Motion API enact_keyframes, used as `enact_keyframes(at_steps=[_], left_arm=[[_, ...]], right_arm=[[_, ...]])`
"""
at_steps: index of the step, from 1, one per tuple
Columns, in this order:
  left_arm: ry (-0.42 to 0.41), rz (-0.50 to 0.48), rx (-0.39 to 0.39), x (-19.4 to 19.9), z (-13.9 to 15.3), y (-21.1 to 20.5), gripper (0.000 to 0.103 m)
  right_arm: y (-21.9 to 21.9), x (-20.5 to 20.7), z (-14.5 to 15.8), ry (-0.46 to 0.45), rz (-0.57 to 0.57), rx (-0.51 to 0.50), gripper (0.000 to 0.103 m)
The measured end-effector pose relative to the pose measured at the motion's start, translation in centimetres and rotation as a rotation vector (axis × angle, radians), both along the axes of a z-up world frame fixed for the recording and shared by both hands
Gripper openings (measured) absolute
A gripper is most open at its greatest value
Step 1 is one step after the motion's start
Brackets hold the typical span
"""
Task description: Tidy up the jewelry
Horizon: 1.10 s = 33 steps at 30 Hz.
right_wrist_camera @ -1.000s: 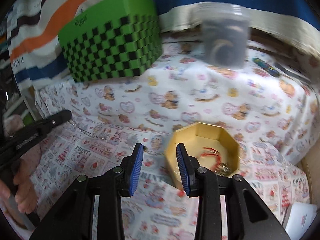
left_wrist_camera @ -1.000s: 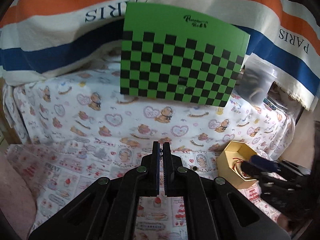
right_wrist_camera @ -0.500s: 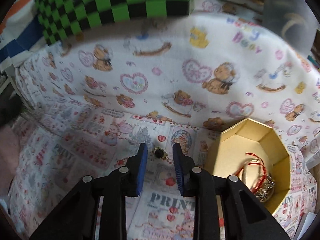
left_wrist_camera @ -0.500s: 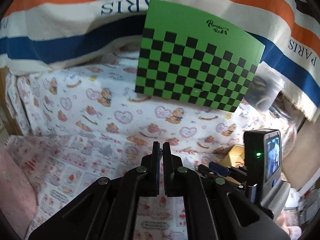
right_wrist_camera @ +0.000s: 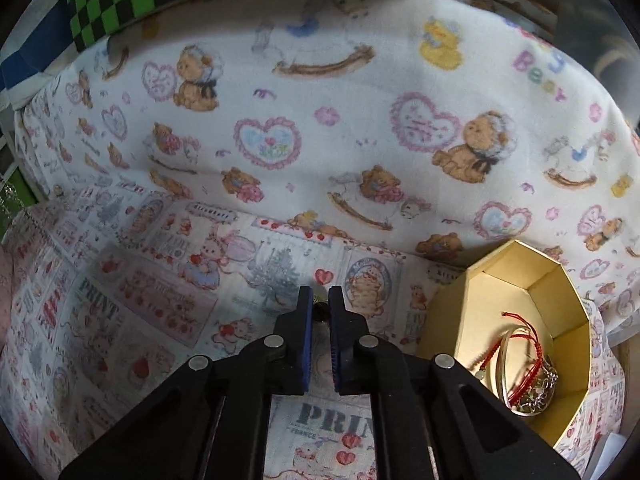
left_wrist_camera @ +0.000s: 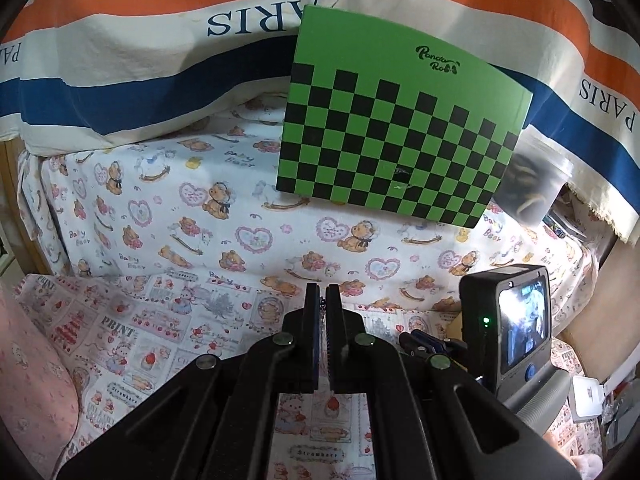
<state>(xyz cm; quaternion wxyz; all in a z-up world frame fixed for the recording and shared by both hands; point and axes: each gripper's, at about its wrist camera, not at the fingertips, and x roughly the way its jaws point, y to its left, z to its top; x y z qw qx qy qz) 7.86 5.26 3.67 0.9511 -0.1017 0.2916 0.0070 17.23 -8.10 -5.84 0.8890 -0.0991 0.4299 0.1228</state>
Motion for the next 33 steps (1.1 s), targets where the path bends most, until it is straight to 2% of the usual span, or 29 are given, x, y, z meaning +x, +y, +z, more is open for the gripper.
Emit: enact_keyframes(at_steps=[9, 14, 19, 26, 33], left_arm=[[-0.049, -0.008, 0.010, -1.1, 0.9, -0.6, 0.002], [-0.094, -0.010, 0.052, -2.1, 1.6, -1.7, 0.002], [-0.138, -0.026, 0.119, -3.4, 2.2, -3.9, 0.002], [-0.185, -0.084, 0.166, -5.0, 2.8, -6.5, 0.002], [-0.165, -0.129, 0.205, -5.0, 1.8, -8.6, 0.002]], right_arm=[[-3.1, -4.6, 3.2, -0.080, 0.035, 0.060, 0.008], [-6.0, -7.9, 4.9, -0.142, 0.052, 0.098, 0.008], [-8.6, -10.8, 6.6, -0.217, -0.006, 0.137, 0.008], [-11.6, -11.7, 8.4, -0.294, -0.032, 0.212, 0.008], [-14.1, -12.1, 9.5, -0.343, -0.060, 0.255, 0.008]])
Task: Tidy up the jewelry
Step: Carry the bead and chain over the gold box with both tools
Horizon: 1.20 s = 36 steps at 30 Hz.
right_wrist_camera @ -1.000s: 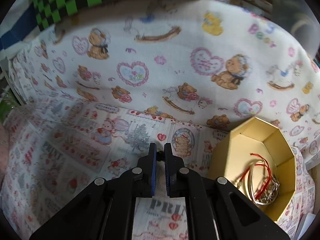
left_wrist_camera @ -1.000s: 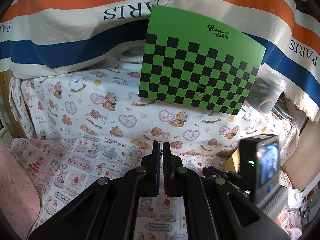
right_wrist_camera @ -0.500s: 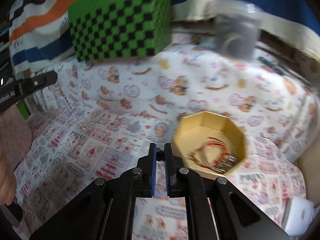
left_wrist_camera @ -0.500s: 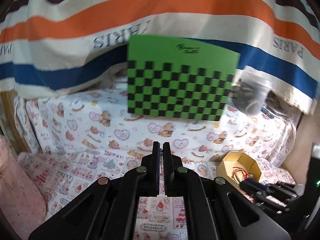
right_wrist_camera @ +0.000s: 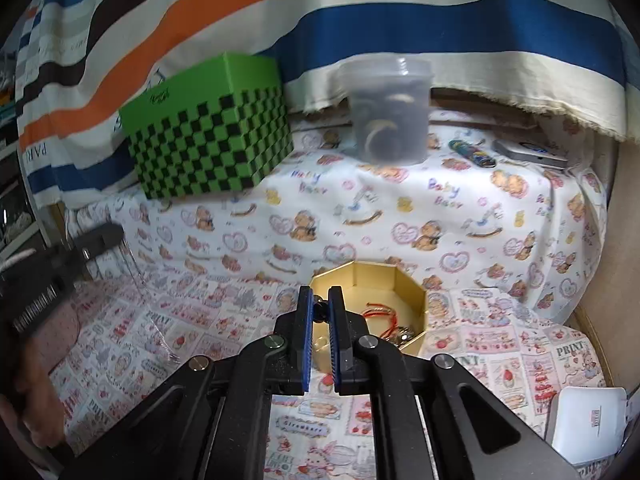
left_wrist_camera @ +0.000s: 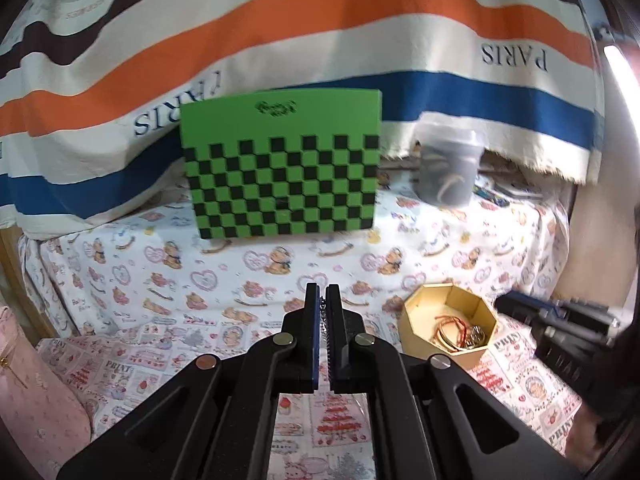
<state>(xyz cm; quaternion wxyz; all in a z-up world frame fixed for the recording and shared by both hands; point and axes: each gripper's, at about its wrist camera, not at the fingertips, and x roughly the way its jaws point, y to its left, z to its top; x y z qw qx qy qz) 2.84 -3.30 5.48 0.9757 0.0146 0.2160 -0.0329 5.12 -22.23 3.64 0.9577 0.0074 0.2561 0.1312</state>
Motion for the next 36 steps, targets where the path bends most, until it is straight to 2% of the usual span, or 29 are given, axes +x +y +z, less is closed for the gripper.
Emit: enact_keyframes(at_steps=[6, 13, 16, 20, 28, 36], left_arm=[[0.030, -0.074, -0.034, 0.0, -0.2, -1.3, 0.002], [0.015, -0.190, -0.099, 0.0, 2.5, -4.5, 0.002], [0.016, -0.194, -0.097, 1.2, 3.4, -5.7, 0.002], [0.021, -0.192, -0.091, 3.3, 3.9, -7.3, 0.002], [0.103, -0.177, -0.130, 7.0, 1.1, -7.8, 0.002], [0.134, -0.208, -0.212, 8.5, -1.5, -7.3, 0.002]], right_arm=[[-2.1, 0.1, 1.0, -0.033, -0.024, 0.058, 0.008], [-4.6, 1.4, 0.8, -0.018, -0.044, 0.137, 0.008], [-5.3, 3.2, -0.3, 0.060, 0.010, 0.165, 0.008], [-6.2, 5.4, -2.5, 0.148, -0.003, 0.194, 0.008], [-6.4, 7.5, -5.0, 0.226, -0.008, 0.206, 0.008], [-5.6, 7.9, -5.4, 0.221, -0.012, 0.158, 0.008]])
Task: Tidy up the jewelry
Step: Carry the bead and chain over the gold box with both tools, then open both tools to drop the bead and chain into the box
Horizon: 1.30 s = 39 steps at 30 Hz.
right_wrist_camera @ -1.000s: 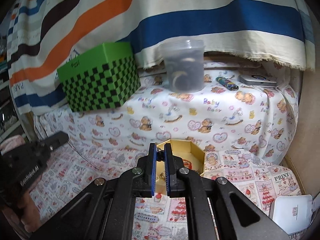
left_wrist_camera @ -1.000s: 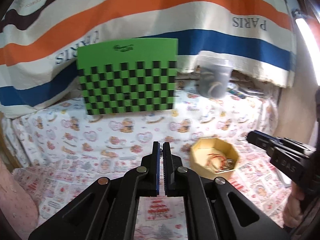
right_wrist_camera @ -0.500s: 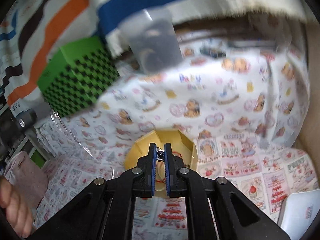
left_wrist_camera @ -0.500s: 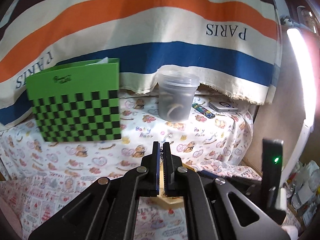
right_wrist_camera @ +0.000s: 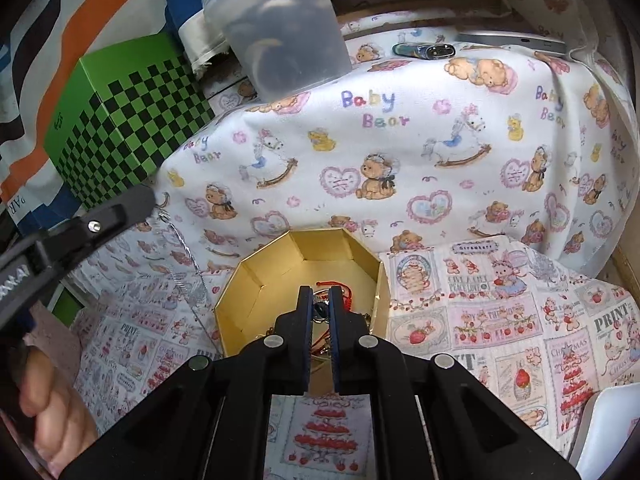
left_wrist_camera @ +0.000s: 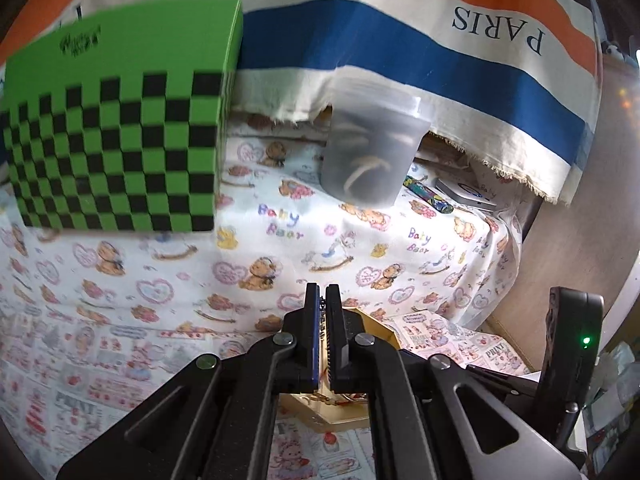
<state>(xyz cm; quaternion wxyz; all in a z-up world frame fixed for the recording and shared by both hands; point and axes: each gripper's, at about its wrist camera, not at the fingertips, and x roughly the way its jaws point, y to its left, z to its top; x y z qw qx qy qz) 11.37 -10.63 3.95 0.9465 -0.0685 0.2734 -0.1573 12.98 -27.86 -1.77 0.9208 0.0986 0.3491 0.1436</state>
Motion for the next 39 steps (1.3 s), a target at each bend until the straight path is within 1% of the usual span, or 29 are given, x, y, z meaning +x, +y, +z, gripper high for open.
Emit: enact_keyframes(at_steps=[3, 8, 11, 15, 21, 25, 39], left_arm=[[-0.018, -0.007, -0.010, -0.2, 0.3, 0.2, 0.002], [-0.073, -0.011, -0.051, -1.4, 2.2, 0.8, 0.002], [-0.088, -0.017, -0.069, -1.7, 2.6, 1.0, 0.002], [-0.047, -0.012, -0.058, -0.8, 1.5, 0.5, 0.002], [0.004, -0.016, -0.006, 0.2, -0.6, -0.5, 0.002], [0.023, -0.015, 0.035, 0.5, -1.7, -1.1, 0.002], [0.127, -0.018, 0.127, 2.0, -4.7, -1.8, 0.002]], right_arm=[[0.1, 0.0, 0.0, -0.004, -0.003, 0.000, 0.008], [-0.3, 0.0, 0.3, -0.010, -0.007, -0.001, 0.008], [-0.6, 0.1, 0.1, -0.002, -0.016, -0.001, 0.008], [-0.9, 0.2, 0.0, 0.007, -0.031, -0.003, 0.008], [-1.2, 0.3, -0.1, 0.020, -0.043, -0.006, 0.008], [-1.6, 0.3, -0.2, 0.028, -0.054, 0.007, 0.008], [-1.9, 0.5, -0.2, 0.035, -0.072, 0.008, 0.008]])
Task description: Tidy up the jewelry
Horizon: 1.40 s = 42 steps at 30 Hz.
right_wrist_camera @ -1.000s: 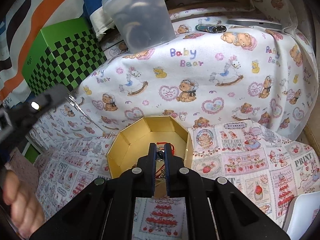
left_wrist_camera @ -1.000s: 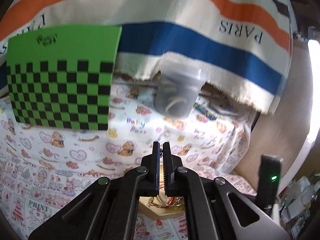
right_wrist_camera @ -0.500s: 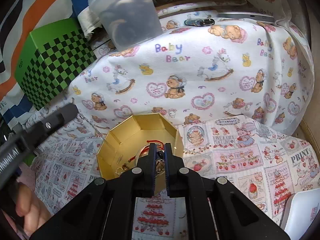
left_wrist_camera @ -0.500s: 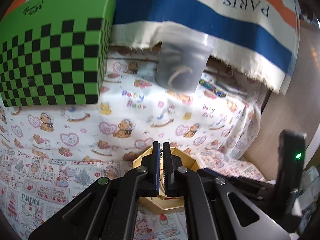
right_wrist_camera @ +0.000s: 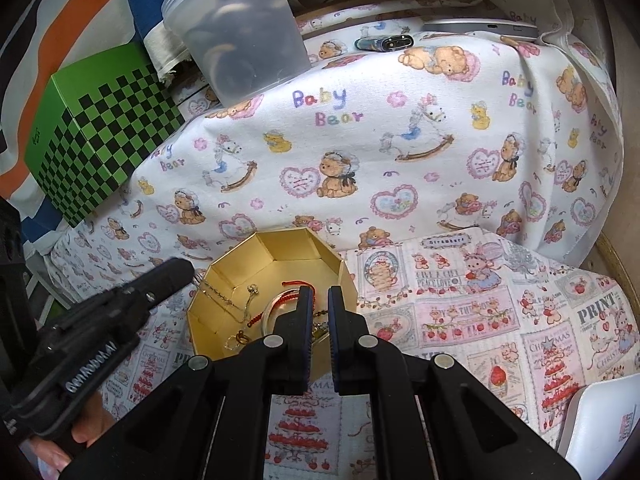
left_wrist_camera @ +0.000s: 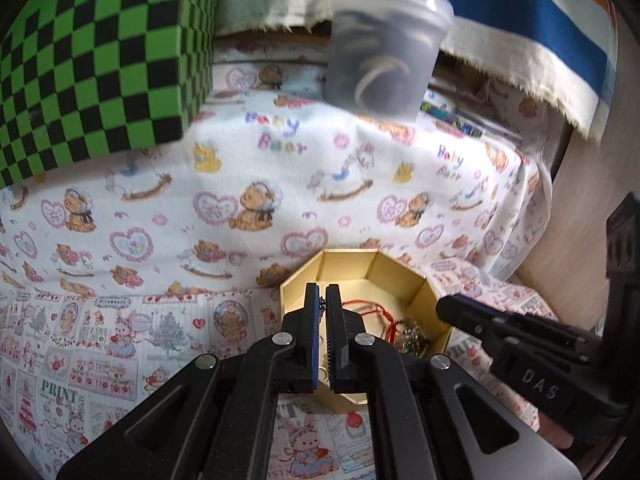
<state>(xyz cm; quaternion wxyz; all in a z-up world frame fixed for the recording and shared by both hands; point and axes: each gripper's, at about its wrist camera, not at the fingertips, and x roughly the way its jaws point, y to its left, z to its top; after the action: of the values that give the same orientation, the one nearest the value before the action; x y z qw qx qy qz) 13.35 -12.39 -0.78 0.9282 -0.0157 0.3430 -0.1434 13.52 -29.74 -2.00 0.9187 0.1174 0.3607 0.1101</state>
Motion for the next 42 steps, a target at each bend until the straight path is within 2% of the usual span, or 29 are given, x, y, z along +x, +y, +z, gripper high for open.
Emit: enact_keyframes(at_steps=[3, 5, 7, 11, 14, 19, 21, 25, 28, 30, 32, 35, 37, 39, 42], left_arm=[[0.002, 0.002, 0.034, -0.1, -0.3, -0.4, 0.003], [-0.012, 0.007, 0.053, -0.4, -0.3, -0.6, 0.007], [-0.031, 0.019, 0.065, -0.6, -0.1, -0.6, 0.013], [-0.117, 0.074, 0.094, -2.0, 1.3, 0.0, 0.023], [-0.181, 0.103, 0.083, -3.1, 2.7, 0.9, 0.034], [-0.238, 0.133, 0.127, -4.6, 5.3, 2.1, 0.035], [-0.283, 0.142, 0.125, -5.9, 6.5, 2.8, 0.049], [-0.330, 0.155, 0.096, -8.2, 8.4, 4.4, 0.061], [-0.406, 0.210, 0.125, -10.5, 9.7, 5.9, 0.068], [-0.448, 0.223, 0.107, -11.9, 10.3, 7.1, 0.081], [-0.476, 0.251, 0.109, -13.0, 10.8, 8.1, 0.083], [-0.514, 0.269, 0.122, -14.4, 11.1, 9.1, 0.088], [-0.530, 0.267, 0.130, -15.0, 10.9, 9.6, 0.092], [-0.537, 0.258, 0.133, -15.5, 10.5, 10.0, 0.096], [-0.586, 0.292, 0.150, -16.2, 9.7, 10.6, 0.102]], right_arm=[[0.0, -0.2, 0.1, 0.000, -0.005, 0.003, 0.008], [-0.1, -0.3, 0.1, -0.004, -0.008, 0.008, 0.014], [-0.1, -0.8, 0.4, -0.019, -0.018, 0.004, 0.036], [0.1, -1.7, 1.2, -0.063, -0.022, -0.025, 0.037], [0.2, -2.2, 1.7, -0.087, -0.029, -0.037, 0.038], [0.6, -3.2, 2.9, -0.138, -0.039, -0.073, 0.038], [0.8, -3.9, 3.6, -0.164, -0.033, -0.073, 0.038], [1.1, -5.9, 5.5, -0.215, -0.001, -0.026, 0.050], [1.8, -7.9, 7.2, -0.295, 0.017, -0.034, 0.063], [2.4, -9.0, 7.9, -0.331, 0.026, -0.037, 0.063], [2.7, -9.5, 8.3, -0.347, 0.034, -0.033, 0.066], [3.3, -10.1, 8.6, -0.365, 0.031, -0.055, 0.071], [3.6, -10.4, 8.7, -0.379, 0.023, -0.059, 0.078], [3.9, -10.6, 8.7, -0.389, 0.025, -0.065, 0.081], [4.2, -11.0, 8.5, -0.408, 0.026, -0.072, 0.087]])
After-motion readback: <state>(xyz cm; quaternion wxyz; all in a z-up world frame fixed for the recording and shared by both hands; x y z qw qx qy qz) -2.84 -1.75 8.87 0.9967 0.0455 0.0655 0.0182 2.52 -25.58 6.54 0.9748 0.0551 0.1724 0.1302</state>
